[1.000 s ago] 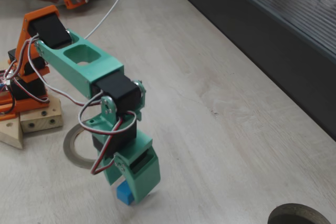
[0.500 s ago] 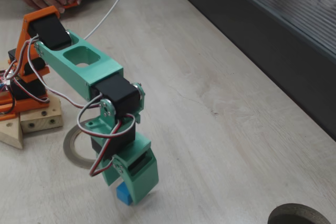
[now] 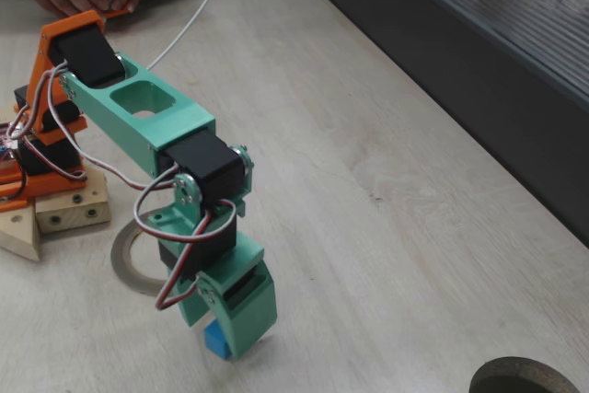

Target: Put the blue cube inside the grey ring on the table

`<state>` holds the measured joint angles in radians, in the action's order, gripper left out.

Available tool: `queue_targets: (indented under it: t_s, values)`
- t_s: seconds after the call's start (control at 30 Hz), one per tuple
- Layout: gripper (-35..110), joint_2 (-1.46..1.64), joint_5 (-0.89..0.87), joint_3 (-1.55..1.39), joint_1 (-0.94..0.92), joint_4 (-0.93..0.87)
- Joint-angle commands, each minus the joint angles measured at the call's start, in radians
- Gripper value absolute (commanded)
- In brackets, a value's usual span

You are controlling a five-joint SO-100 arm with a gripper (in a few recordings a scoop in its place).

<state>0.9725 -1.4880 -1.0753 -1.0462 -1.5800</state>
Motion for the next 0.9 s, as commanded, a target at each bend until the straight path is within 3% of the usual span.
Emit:
queue_targets:
  t_s: [0.0,0.23,0.57,0.87]
  values:
    - [50,0.014,-0.003,0.009,-0.054,-0.014]
    - [49,0.017,-0.002,0.009,-0.060,-0.014]
    - [26,0.017,-0.008,0.009,-0.060,-0.005]
    - [26,0.015,-0.008,0.009,-0.058,-0.012]
